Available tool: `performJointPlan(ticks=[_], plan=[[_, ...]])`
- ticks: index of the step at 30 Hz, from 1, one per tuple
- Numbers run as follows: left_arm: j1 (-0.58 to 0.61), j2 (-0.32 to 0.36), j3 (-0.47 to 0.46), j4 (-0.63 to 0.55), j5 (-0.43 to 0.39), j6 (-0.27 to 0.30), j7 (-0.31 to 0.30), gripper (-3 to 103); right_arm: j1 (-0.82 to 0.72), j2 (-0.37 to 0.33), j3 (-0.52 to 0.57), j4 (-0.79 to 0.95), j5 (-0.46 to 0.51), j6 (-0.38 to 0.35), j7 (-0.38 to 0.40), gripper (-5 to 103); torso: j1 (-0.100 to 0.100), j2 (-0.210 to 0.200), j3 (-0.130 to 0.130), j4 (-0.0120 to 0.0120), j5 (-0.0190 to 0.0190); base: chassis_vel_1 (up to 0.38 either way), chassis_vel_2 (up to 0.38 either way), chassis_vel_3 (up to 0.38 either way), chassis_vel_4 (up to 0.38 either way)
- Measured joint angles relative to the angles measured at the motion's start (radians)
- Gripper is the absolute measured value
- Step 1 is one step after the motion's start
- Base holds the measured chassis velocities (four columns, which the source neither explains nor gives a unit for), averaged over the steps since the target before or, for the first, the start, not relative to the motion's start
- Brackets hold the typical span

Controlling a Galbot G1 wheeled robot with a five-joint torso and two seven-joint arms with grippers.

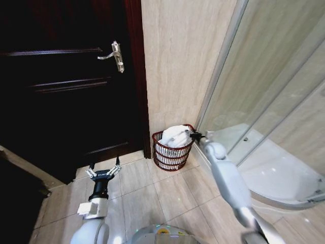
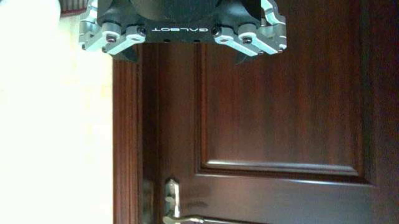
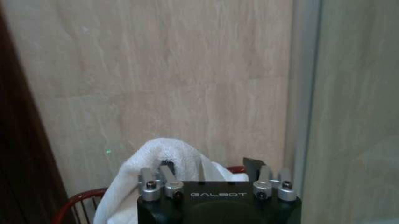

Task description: Discard the used towel into the hamper.

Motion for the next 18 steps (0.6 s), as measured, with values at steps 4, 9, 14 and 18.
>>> performJointPlan(ticks=[4,9,14,18], plan=[[-0.043,0.000,-0.004,0.043,-0.050,0.003,0.021,100,-0.117,-0.019,0.018,0.148,-0.011,0.097,0.057,88,0.000,0.002,0.001,0.0003,-0.0005,0.000,0.000,0.000,0.000],[-0.059,0.000,-0.004,0.058,-0.080,0.005,0.026,100,-0.169,-0.003,0.020,0.229,-0.051,0.146,0.115,100,0.001,0.002,0.002,0.0006,-0.0002,0.000,0.000,0.000,0.000],[-0.070,0.000,0.005,0.088,-0.090,0.007,0.041,100,-0.262,0.019,0.031,0.311,-0.133,0.187,0.152,100,0.001,0.003,0.002,0.0005,-0.0003,0.000,0.000,0.000,0.000],[-0.080,0.000,0.007,0.104,-0.093,0.013,0.043,100,-0.300,0.019,0.039,0.325,-0.155,0.199,0.157,100,0.001,0.004,0.003,0.0002,-0.0002,0.000,0.000,0.000,0.000]])
